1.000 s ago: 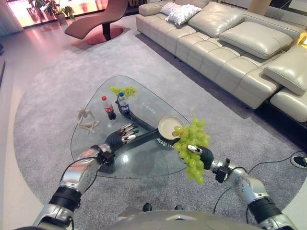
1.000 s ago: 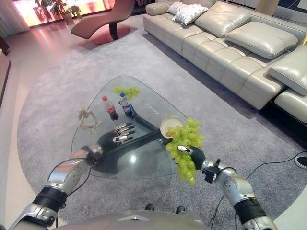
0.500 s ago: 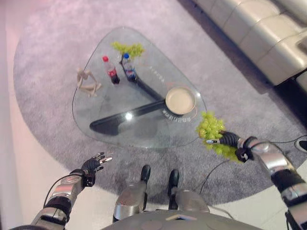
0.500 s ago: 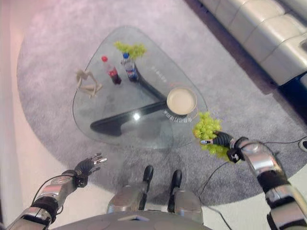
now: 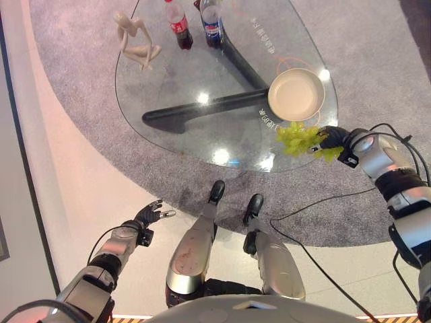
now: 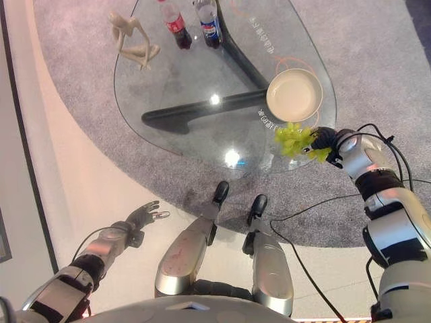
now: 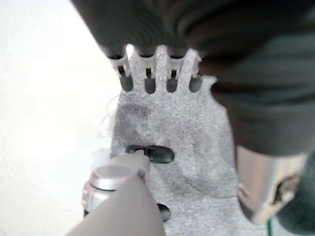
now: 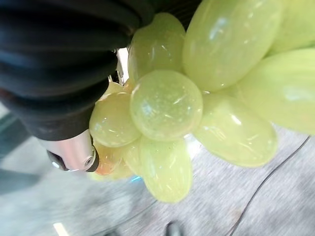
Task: Pick up fruits into the plate
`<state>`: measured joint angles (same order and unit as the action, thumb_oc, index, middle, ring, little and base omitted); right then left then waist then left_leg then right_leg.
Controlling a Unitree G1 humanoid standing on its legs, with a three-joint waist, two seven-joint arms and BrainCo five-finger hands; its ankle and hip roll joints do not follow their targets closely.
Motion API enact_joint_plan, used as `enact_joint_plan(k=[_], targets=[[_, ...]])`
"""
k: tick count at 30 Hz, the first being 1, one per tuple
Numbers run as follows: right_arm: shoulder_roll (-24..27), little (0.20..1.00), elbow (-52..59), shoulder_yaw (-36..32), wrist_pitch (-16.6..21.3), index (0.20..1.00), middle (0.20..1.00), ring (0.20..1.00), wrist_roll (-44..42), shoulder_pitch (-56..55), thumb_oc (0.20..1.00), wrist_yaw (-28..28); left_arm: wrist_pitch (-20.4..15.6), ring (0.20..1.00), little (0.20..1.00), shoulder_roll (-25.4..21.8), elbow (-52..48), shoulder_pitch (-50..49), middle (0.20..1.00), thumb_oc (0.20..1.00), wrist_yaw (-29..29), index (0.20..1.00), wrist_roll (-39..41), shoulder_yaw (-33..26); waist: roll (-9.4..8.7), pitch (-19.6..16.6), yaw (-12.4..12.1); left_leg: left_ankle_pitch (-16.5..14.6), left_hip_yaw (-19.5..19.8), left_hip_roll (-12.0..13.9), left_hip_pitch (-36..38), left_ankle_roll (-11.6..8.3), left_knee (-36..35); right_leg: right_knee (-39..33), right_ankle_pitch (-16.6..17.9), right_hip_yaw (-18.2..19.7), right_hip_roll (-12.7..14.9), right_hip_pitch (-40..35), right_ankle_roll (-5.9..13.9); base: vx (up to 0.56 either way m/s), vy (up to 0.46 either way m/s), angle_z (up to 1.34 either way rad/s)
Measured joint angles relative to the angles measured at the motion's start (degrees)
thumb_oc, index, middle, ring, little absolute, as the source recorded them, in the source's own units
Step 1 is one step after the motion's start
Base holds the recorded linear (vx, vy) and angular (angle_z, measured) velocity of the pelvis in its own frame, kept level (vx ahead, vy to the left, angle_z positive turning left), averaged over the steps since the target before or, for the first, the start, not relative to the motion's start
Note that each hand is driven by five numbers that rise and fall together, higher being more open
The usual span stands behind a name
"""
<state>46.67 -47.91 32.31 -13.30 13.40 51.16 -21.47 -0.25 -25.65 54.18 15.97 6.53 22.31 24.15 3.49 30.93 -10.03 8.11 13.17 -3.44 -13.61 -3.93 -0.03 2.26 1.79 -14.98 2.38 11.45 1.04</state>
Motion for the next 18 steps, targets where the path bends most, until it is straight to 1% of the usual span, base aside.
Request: enact_joint_plan(k=[4, 6, 7, 8, 11, 15, 18], targets=[[-0.22, 0.200, -4.05, -0.01, -1.48, 0.200, 0.200, 0.200, 1.33, 4.13, 0.200, 4.56, 0.02, 1.000, 1.000, 0.03, -1.37, 0.24, 1.000, 1.000, -0.75, 1.000, 0.00, 1.93, 0.37, 0.19, -1.01, 0.45, 0.12, -0.44, -2.94, -0.17, 0.87, 4.45, -1.57, 0.01, 0.90, 4.56, 0.01, -0.02, 0.020, 0.02], [-0.22, 0.200, -3.99, -0.05, -1.84, 0.200, 0.200, 0.200, 1.26, 5.55, 0.200, 8.55, 0.03, 1.000, 1.000, -0.01, -1.57, 0.23, 1.000, 1.000, -1.18, 1.000, 0.00, 2.66, 0.42, 0.21, -1.16, 0.91, 0.16, -0.85, -4.54, 0.20, 0.89, 8.17, -3.04, 0.09, 1.50, 7.78, 0.07, -0.03, 0.046, 0.05], [-0.21, 0.200, -3.97, -0.06, -1.96, 0.200, 0.200, 0.200, 1.26, 6.06, 0.200, 9.63, 0.03, 1.000, 1.000, -0.01, -1.65, 0.23, 1.000, 1.000, -1.28, 1.000, 0.00, 2.69, 0.42, 0.21, -1.15, 1.00, 0.15, -0.95, -5.09, 0.20, 0.96, 9.11, -3.35, 0.13, 1.77, 8.69, 0.10, -0.02, 0.043, 0.04], [-0.22, 0.200, -3.91, -0.09, -2.08, 0.200, 0.200, 0.200, 1.26, 7.38, 0.200, 12.27, 0.03, 1.000, 1.000, -0.05, -1.92, 0.24, 1.000, 1.000, -1.63, 1.000, 0.01, 2.80, 0.42, 0.21, -1.12, 1.03, 0.13, -1.34, -6.82, 0.23, 1.67, 11.29, -4.25, 0.26, 2.32, 11.04, 0.21, -0.03, 0.052, 0.03], [-0.19, 0.200, -3.80, -0.16, -3.01, 0.200, 0.200, 0.200, 1.23, 10.42, 0.200, 16.98, 0.01, 1.000, 1.000, -0.10, -2.84, 0.08, 1.000, 1.000, -2.16, 1.000, 0.01, 3.05, 0.43, 0.21, -1.14, 1.15, -0.36, -2.05, -10.51, 0.37, 2.71, 15.96, -5.50, 0.89, 3.56, 16.51, -0.17, -0.05, 0.082, 0.00], [-0.18, 0.200, -3.53, -0.17, -3.34, 0.200, 0.200, 0.200, 0.63, 12.80, 0.200, 21.18, -0.32, 1.000, 1.000, -0.03, -3.27, -0.48, 1.000, 1.000, -2.46, 1.000, 0.03, 3.12, 0.47, 0.24, -1.12, 1.52, -1.48, -2.47, -13.46, 0.62, 3.57, 18.89, -5.96, 2.30, 4.09, 20.89, -0.21, -0.03, 0.049, -0.10], [-0.04, 0.200, -3.49, -0.18, -3.23, 0.200, 0.200, 0.200, -0.76, 13.04, 0.200, 23.53, -1.22, 1.000, 1.000, -0.02, -4.06, -0.85, 1.000, 1.000, -2.73, 1.000, 0.06, 3.14, 0.49, 0.25, -0.86, 1.55, -2.19, -2.55, -14.55, 0.67, 3.83, 19.71, -5.97, 3.21, 4.13, 22.56, -0.22, -0.02, 0.043, -0.12]])
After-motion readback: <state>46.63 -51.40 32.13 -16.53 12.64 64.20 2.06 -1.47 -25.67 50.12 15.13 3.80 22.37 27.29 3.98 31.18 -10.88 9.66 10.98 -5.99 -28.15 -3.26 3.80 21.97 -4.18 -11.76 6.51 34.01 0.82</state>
